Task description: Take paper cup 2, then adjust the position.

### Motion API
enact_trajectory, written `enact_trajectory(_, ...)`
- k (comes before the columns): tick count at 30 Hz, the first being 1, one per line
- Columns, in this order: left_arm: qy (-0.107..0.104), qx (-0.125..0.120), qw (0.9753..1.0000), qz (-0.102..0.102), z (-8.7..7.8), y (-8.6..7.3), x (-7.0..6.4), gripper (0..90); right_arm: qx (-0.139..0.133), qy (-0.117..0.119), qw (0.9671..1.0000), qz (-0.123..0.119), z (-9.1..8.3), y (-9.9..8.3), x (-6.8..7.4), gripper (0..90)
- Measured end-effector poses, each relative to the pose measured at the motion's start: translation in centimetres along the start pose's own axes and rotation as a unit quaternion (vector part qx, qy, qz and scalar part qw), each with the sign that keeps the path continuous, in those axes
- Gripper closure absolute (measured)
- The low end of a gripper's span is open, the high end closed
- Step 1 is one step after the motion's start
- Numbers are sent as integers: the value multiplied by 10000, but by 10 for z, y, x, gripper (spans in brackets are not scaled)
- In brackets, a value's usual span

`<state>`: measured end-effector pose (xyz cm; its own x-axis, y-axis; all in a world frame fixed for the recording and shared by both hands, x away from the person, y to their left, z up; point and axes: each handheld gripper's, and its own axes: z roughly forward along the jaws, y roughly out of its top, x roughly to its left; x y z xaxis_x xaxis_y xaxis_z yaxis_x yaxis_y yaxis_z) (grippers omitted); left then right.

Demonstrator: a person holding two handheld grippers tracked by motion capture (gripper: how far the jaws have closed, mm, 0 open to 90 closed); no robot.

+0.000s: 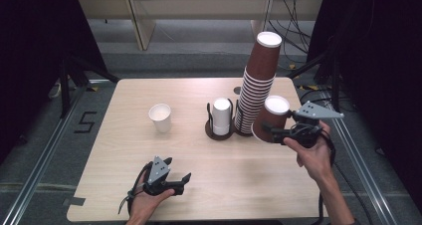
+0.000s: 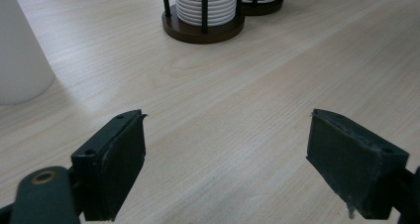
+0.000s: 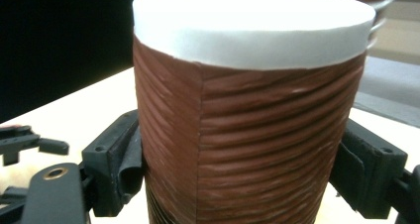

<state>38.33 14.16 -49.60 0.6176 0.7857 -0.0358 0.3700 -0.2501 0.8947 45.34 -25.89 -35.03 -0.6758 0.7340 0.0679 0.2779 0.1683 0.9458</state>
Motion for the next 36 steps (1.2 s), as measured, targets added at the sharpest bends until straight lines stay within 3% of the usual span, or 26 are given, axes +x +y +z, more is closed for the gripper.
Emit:
enact_trajectory(7,-122,-109,9999,41,3,-1,-1,150,217,367,9991,10,21,-19,17,182)
enact_trajectory(14,-153,-103,9998,72,2,-1,-3,150,326,505,9982,-80,33,-34,26,182)
enact_trajectory(16,-154,-155,9997,61,2,0,-3,149,346,652,9973,-8,36,-36,27,182)
enact_trajectory(21,-192,-191,9996,71,2,0,-3,149,435,653,9969,23,41,-41,33,181)
enact_trajectory(23,-174,-174,9997,53,1,-1,-4,149,467,767,9959,44,44,-42,36,181)
enact_trajectory(24,-251,-278,9993,-19,1,-1,-5,149,453,738,9962,39,45,-43,37,181)
enact_trajectory(25,-271,-290,9992,-13,1,0,-5,149,426,846,9955,1,48,-44,40,182)
enact_trajectory(26,-242,-270,9993,-2,0,0,-5,149,446,787,9959,-93,49,-44,41,182)
enact_trajectory(29,-445,-498,9976,-197,2,1,-8,149,442,922,9948,13,55,-45,48,182)
enact_trajectory(30,-474,-558,9970,-238,2,2,-9,149,424,982,9942,-94,58,-45,48,182)
enact_trajectory(31,-520,-617,9964,-243,2,2,-9,149,450,1116,9927,-25,61,-45,51,182)
enact_trajectory(32,-537,-645,9961,-256,2,4,-11,149,480,1074,9931,17,63,-46,54,181)
enact_trajectory(33,-612,-766,9948,-285,4,5,-13,149,468,1094,9928,-108,65,-46,55,182)
enact_trajectory(36,-706,-912,9931,-207,5,11,-19,149,554,1273,9903,-12,72,-46,63,182)
